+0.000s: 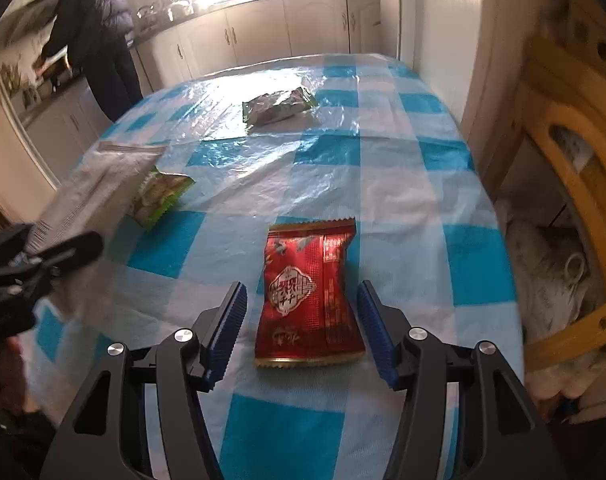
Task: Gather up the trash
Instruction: 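Close the right tool on the red snack wrapper and lift it, then carry the grey packet and red wrapper to the red bucket and open both tools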
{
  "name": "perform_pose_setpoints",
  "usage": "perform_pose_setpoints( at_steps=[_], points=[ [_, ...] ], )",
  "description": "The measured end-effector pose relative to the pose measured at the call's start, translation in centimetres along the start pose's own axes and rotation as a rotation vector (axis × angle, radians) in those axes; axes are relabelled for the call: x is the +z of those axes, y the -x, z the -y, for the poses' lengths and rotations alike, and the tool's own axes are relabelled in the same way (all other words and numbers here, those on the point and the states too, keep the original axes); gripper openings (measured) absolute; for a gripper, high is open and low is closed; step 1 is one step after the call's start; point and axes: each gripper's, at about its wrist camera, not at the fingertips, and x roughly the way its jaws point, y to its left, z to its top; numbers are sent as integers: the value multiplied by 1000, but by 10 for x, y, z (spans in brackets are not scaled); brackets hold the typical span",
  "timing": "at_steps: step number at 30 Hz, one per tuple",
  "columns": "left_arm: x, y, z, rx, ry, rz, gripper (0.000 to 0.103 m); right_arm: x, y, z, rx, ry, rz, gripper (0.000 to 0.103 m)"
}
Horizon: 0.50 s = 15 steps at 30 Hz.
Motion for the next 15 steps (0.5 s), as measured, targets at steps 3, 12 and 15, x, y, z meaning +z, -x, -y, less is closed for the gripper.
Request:
perform_pose_setpoints(
  at_steps=[3, 12, 15],
  points=[
    [0, 4, -4, 0, 4, 10, 68, 1, -3, -3, -46, 26, 3, 45],
    [0, 11, -21, -5, 43, 30, 68, 10, 0, -4, -50, 18, 14, 31],
    [-2, 13, -26, -6, 54, 33, 68, 11, -2, -5, -39, 10, 8, 31]
  ],
)
